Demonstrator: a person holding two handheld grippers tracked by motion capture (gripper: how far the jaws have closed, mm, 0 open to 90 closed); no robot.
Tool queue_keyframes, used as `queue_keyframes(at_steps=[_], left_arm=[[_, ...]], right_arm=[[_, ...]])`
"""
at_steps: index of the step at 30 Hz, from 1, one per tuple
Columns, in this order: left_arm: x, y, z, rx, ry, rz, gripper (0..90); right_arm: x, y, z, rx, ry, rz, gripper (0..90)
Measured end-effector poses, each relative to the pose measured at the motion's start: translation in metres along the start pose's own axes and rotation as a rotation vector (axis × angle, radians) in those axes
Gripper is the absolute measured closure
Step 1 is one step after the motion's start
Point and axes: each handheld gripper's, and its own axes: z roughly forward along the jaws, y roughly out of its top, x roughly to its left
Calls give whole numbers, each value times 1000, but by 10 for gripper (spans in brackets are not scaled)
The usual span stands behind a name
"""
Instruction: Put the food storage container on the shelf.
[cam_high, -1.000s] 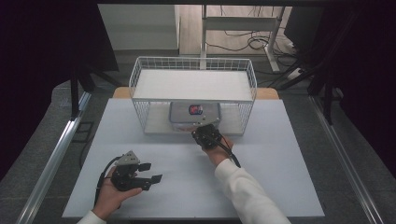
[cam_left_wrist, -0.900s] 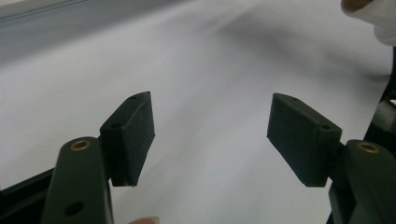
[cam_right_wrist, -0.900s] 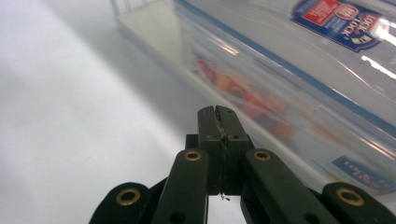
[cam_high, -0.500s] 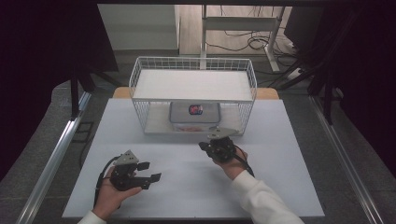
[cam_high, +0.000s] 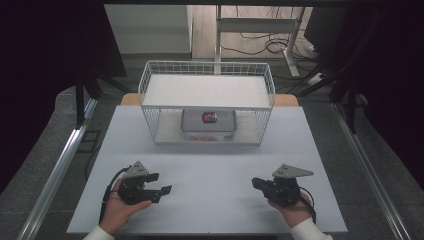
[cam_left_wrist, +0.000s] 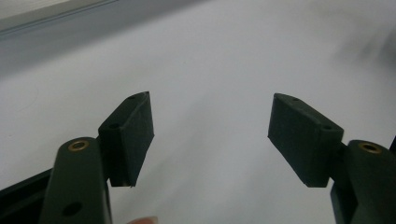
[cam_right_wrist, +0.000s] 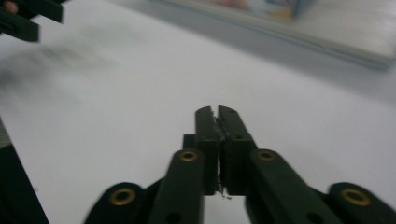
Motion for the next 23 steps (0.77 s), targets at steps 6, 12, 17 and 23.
queue_keyframes(at_steps=[6, 12, 17, 23], left_arm=[[0, 0, 1, -2, 7, 5, 296], [-1, 0, 1, -2, 7, 8, 287], [-1, 0, 1, 1, 10, 8, 286], [0, 1, 2, 1, 8, 7, 278]], right_arm=[[-3, -7, -9, 2, -82, 19, 425], [-2, -6, -7, 4, -83, 10, 317], [-3, -6, -6, 10, -92, 4, 297], [-4, -5, -8, -6, -108, 9, 236]])
